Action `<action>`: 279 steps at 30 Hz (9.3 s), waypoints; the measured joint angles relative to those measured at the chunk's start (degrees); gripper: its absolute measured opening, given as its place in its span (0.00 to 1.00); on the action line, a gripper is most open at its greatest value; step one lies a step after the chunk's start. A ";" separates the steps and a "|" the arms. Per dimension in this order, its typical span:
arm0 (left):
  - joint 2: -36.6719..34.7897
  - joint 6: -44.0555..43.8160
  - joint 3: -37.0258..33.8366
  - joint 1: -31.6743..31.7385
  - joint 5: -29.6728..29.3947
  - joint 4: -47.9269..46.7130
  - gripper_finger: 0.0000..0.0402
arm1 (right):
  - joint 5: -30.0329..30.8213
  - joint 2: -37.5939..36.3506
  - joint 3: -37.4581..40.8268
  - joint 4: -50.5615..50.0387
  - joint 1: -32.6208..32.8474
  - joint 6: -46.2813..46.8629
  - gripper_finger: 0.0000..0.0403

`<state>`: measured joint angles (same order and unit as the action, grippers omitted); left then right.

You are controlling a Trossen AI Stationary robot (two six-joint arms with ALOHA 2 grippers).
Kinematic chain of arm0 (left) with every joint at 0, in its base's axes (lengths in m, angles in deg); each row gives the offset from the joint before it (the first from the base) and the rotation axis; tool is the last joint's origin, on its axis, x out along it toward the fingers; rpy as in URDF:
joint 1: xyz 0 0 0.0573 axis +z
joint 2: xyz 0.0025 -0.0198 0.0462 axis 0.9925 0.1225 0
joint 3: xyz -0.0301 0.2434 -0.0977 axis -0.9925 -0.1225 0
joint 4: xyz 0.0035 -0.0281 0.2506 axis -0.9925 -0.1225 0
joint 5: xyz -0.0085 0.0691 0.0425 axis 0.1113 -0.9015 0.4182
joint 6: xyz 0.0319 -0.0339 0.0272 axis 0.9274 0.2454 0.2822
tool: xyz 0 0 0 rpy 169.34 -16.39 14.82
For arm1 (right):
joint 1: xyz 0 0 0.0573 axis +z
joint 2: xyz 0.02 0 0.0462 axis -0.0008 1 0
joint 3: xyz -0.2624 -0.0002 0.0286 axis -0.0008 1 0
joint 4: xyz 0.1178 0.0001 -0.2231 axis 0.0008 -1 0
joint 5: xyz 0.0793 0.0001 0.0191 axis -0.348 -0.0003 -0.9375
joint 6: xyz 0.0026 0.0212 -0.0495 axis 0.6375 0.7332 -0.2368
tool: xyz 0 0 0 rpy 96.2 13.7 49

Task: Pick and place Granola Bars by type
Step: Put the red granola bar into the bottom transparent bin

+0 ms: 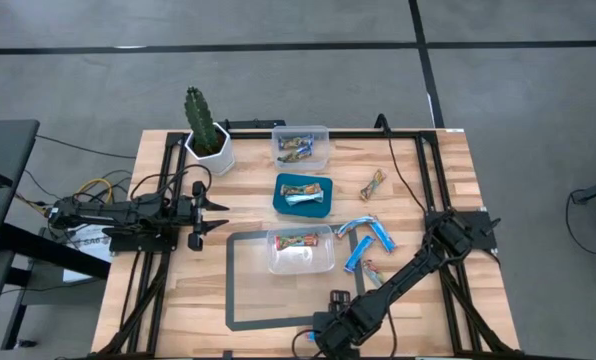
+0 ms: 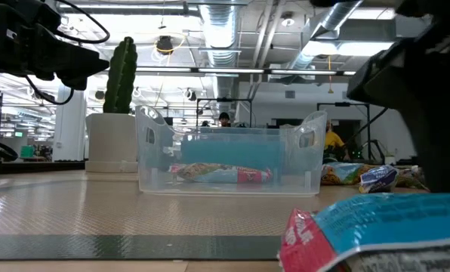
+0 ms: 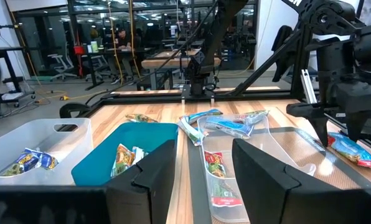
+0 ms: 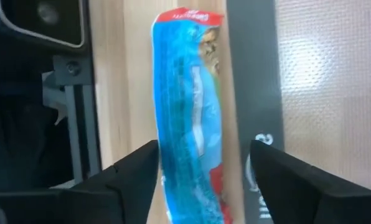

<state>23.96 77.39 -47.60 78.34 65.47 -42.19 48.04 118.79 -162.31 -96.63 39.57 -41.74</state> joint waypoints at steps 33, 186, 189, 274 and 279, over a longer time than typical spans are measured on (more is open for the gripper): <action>0.00 0.01 0.00 0.01 -0.01 0.00 0.38 | -0.78 -0.59 0.09 4.62 -0.02 0.82 0.15; 0.00 0.02 0.02 0.00 0.00 -0.02 0.38 | -7.19 -28.57 41.93 -2.63 -9.29 32.10 0.51; 0.01 0.01 0.02 0.01 0.00 -0.02 0.38 | -8.88 -27.01 41.72 -2.16 -9.44 30.31 0.45; 0.00 0.02 0.02 0.01 -0.02 -0.02 0.38 | 15.43 -11.08 -0.56 -7.36 -22.97 -47.16 0.15; 0.00 0.02 0.02 0.01 -0.01 -0.02 0.38 | 13.25 -9.25 -0.92 -8.21 -23.26 -48.22 0.15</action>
<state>23.96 77.41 -47.58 78.34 65.46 -42.21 61.30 109.54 -163.23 -104.84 16.31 -89.96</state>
